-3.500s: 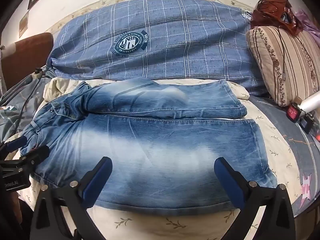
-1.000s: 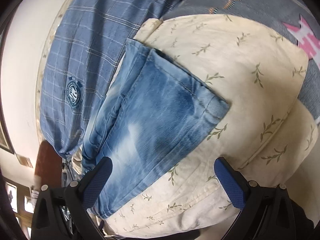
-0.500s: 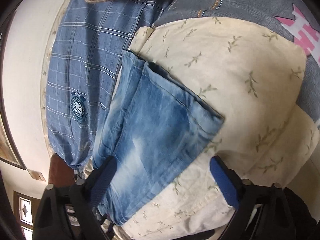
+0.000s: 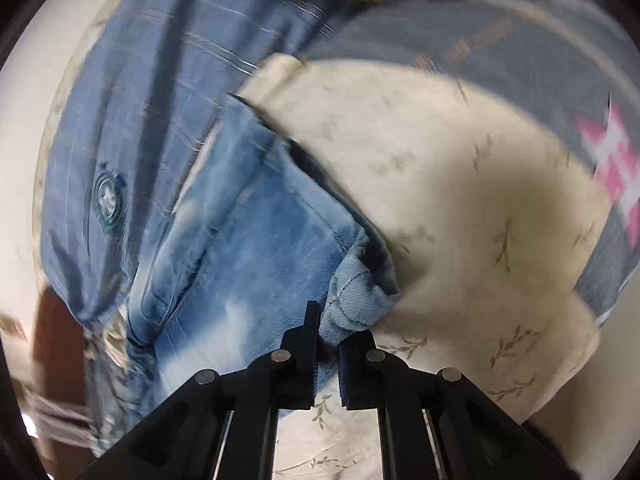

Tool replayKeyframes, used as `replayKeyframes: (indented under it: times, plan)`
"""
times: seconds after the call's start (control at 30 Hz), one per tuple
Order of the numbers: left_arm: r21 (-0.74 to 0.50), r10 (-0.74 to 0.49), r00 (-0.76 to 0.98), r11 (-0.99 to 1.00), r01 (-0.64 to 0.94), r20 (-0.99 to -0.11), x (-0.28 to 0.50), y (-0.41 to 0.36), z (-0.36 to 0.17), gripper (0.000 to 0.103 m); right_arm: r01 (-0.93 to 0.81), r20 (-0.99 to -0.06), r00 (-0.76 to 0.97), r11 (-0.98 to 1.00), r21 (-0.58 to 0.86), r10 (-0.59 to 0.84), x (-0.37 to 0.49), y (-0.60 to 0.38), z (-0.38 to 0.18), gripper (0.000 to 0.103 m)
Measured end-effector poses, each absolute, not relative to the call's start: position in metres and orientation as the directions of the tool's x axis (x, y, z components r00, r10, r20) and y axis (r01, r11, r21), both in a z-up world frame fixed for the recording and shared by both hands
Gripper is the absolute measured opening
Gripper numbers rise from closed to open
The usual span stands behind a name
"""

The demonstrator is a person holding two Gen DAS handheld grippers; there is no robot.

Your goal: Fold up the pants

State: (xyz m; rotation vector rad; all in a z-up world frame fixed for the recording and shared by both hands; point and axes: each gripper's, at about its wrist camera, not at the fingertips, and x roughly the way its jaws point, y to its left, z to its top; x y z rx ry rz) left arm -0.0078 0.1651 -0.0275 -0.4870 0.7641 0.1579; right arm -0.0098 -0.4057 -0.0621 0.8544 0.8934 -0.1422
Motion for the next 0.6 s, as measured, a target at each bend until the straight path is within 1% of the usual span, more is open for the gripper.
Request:
replayKeyframes:
  times: [0.07, 0.13, 0.17, 0.23, 0.3, 0.33, 0.4, 0.43, 0.47, 0.5, 0.6]
  plan:
    - [-0.335, 0.006, 0.753, 0.893, -0.301, -0.658, -0.024, 0.158, -0.012, 0.004, 0.392, -0.711, 0.682, 0.734, 0.554, 0.173, -0.016, -0.396, -0.036, 0.007]
    - [-0.327, 0.022, 0.750, 0.891, -0.314, -0.661, -0.034, 0.157, -0.012, 0.004, 0.370, -0.711, 0.686, 0.767, 0.525, 0.155, -0.019, -0.391, -0.025, 0.007]
    - [-0.327, 0.024, 0.736, 0.886, -0.330, -0.677, -0.036, 0.158, -0.018, 0.004, 0.370, -0.729, 0.669, 0.784, 0.499, 0.148, -0.017, -0.390, -0.027, 0.007]
    - [-0.313, 0.021, 0.662, 0.869, -0.382, -0.749, -0.033, 0.162, -0.044, 0.005, 0.408, -0.781, 0.613, 0.798, 0.444, 0.121, -0.015, -0.394, -0.048, 0.011]
    - [-0.298, 0.008, 0.588, 0.856, -0.422, -0.809, -0.027, 0.166, -0.067, 0.007, 0.446, -0.821, 0.546, 0.772, 0.454, 0.167, -0.010, -0.400, -0.077, 0.012]
    - [-0.295, 0.002, 0.571, 0.855, -0.427, -0.821, -0.025, 0.168, -0.071, 0.009, 0.454, -0.824, 0.541, 0.765, 0.457, 0.171, -0.010, -0.402, -0.079, 0.012]
    - [-0.317, -0.003, 0.590, 0.846, -0.429, -0.807, -0.027, 0.172, -0.064, 0.019, 0.451, -0.820, 0.552, 0.772, 0.448, 0.153, -0.010, -0.403, -0.069, 0.024]
    - [-0.313, 0.007, 0.599, 0.848, -0.428, -0.801, -0.028, 0.172, -0.057, 0.022, 0.452, -0.822, 0.556, 0.787, 0.420, 0.120, -0.012, -0.403, -0.062, 0.048]
    - [-0.290, 0.033, 0.602, 0.854, -0.431, -0.798, -0.029, 0.172, -0.049, 0.032, 0.455, -0.824, 0.559, 0.795, 0.401, 0.095, -0.013, -0.403, -0.057, 0.073]
    - [-0.269, 0.068, 0.618, 0.859, -0.436, -0.783, -0.033, 0.173, -0.039, 0.039, 0.465, -0.816, 0.573, 0.791, 0.397, 0.073, -0.018, -0.406, -0.051, 0.076]
    - [-0.255, 0.121, 0.668, 0.863, -0.436, -0.734, -0.047, 0.175, -0.017, 0.048, 0.478, -0.769, 0.639, 0.768, 0.427, 0.031, -0.033, -0.418, -0.033, 0.076]
